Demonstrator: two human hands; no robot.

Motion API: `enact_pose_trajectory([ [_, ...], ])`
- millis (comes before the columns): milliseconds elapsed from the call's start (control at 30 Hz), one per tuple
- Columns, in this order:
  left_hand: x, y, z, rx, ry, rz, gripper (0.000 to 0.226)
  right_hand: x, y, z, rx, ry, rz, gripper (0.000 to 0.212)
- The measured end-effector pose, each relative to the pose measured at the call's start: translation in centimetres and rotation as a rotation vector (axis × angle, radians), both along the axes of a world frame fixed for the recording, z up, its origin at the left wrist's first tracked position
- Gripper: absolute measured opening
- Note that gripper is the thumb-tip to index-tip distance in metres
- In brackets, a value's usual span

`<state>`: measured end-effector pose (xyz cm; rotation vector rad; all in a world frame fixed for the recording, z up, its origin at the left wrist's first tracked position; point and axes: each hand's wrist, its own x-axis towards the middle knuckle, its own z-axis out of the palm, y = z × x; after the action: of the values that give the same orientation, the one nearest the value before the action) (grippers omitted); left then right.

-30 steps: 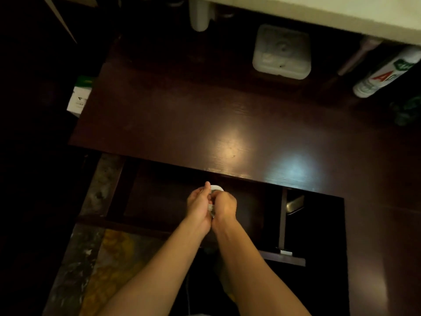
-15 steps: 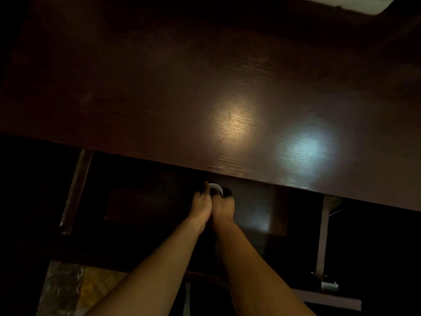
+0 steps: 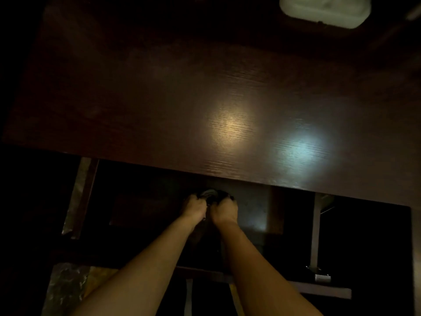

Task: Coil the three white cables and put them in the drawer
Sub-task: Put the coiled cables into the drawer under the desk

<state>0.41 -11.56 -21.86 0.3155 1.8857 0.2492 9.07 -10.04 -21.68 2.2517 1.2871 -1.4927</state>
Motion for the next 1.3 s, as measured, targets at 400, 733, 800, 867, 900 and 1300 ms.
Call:
enact_pose_trajectory([
  [400, -1.2, -5.0, 14.2, 0.269, 0.289, -0.344, 0.029, 7.6, -4.8, 13.5, 0.316, 0.046, 0.157, 0.031],
  [733, -0.7, -11.6, 19.3, 0.375, 0.342, -0.423, 0.008, 10.6, -12.5, 16.4, 0.229, 0.275, 0.19, 0.014],
  [800, -0.7, -13.0, 18.9, 0.318, 0.365, -0.408, 0.016, 10.5, -13.1, 15.8, 0.036, 0.334, -0.019, 0.018],
  [867, -0.7, -14.0, 18.4, 0.243, 0.333, -0.289, 0.023, 10.4, -13.4, 15.5, -0.146, 0.432, -0.331, 0.026],
  [900, -0.6, -14.4, 18.1, 0.197, 0.263, -0.152, 0.024, 10.3, -13.4, 15.3, -0.212, 0.485, -0.479, 0.03],
  [1300, -1.2, -13.1, 15.5, 0.138, -0.382, 0.929, 0.035, 8.5, -11.3, 15.3, -0.243, 0.627, -1.232, 0.032],
])
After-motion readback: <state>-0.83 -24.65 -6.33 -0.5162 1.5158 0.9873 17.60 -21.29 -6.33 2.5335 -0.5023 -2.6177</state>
